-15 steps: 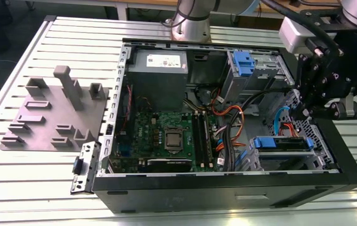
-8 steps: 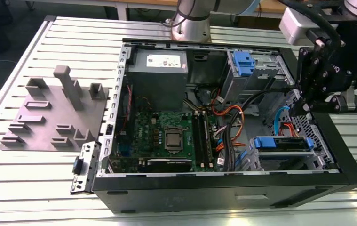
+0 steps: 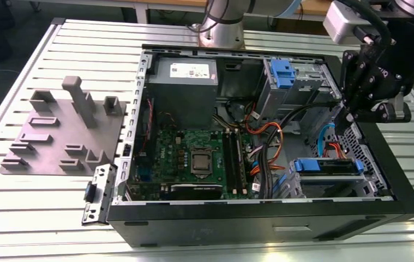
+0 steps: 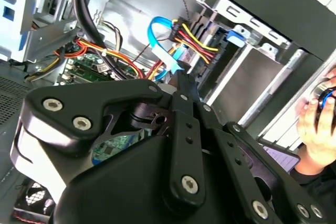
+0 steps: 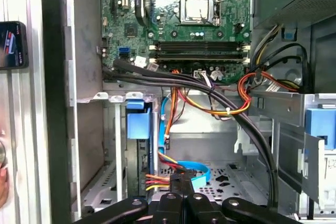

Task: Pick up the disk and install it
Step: 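Insert the second disk wire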

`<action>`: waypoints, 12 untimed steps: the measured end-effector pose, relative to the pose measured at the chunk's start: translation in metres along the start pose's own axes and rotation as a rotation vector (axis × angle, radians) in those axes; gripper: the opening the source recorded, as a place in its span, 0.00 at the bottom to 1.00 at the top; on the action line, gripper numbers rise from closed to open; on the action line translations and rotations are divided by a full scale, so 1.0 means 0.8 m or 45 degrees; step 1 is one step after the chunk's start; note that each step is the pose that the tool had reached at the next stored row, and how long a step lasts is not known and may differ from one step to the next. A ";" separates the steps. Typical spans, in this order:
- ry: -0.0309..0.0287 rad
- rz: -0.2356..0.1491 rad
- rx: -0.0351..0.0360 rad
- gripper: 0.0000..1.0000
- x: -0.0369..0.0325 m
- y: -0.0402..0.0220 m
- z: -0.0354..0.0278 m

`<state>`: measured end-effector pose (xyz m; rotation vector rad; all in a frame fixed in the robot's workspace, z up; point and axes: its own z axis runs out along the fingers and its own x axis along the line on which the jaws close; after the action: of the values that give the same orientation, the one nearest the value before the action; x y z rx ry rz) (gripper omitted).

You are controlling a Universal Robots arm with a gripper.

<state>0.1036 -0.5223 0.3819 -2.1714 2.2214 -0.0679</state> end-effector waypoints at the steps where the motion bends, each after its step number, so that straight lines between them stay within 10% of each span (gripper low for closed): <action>1: 0.0004 0.000 -0.0067 0.11 -0.0012 -0.0003 0.0013; 12: 0.0309 -0.002 -0.0303 0.24 -0.0038 -0.0054 0.0053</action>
<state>0.1083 -0.5194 0.3778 -2.1959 2.2450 -0.0686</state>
